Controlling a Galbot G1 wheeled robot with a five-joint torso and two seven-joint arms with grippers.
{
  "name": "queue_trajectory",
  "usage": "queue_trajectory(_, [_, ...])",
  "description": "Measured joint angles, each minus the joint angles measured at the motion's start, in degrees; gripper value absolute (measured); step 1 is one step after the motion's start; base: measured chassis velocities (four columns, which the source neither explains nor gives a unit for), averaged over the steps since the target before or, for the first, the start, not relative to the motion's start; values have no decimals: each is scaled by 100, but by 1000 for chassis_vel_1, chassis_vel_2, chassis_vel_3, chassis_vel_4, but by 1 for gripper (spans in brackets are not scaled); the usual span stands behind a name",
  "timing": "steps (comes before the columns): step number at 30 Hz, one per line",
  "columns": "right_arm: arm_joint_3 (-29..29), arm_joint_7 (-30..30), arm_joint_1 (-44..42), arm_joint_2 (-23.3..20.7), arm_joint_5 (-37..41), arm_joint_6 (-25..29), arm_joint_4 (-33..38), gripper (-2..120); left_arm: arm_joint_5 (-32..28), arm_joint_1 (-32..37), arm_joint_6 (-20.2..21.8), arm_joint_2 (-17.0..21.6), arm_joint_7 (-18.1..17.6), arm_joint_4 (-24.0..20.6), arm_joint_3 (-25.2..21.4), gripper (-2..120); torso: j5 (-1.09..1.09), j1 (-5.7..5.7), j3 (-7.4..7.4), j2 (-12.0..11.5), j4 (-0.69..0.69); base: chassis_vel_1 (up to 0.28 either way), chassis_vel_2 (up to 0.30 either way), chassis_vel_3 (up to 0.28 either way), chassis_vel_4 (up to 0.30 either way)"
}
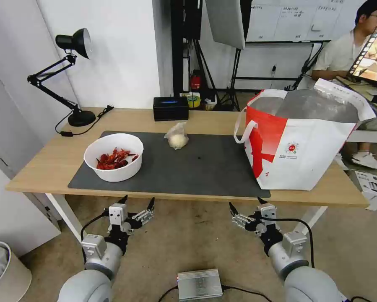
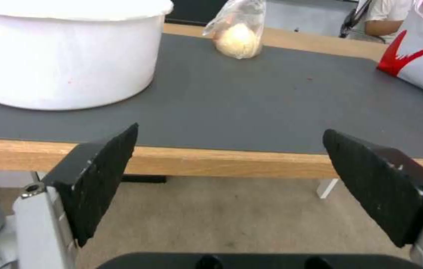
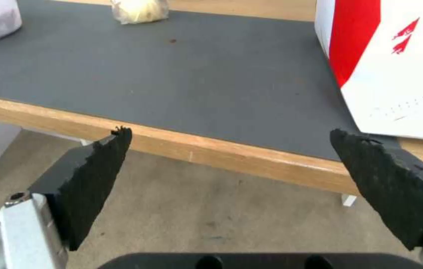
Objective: Pick up the trash from the table and place it into the takeout bag.
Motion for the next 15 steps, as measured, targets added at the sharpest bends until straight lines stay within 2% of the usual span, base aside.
queue_trajectory(8, [-20,-180,228,-28,2,367,-71,100,15,26,4,-21,-2,-4,-22,100,0,0,0,0,0,0,0,0,0])
queue_trajectory(11, [-127,-370,715,-103,304,564,-155,100,13,43,4,-27,-5,-7,-54,100,0,0,0,0,0,0,0,0,0])
queue_trajectory(13, [-127,-370,715,-103,304,564,-155,100,13,43,4,-27,-5,-7,-54,100,0,0,0,0,0,0,0,0,0])
queue_trajectory(15, [-368,-605,1399,-194,669,582,-334,100,12,49,3,-39,-8,-12,-87,100,0,0,0,0,1,0,0,0,0])
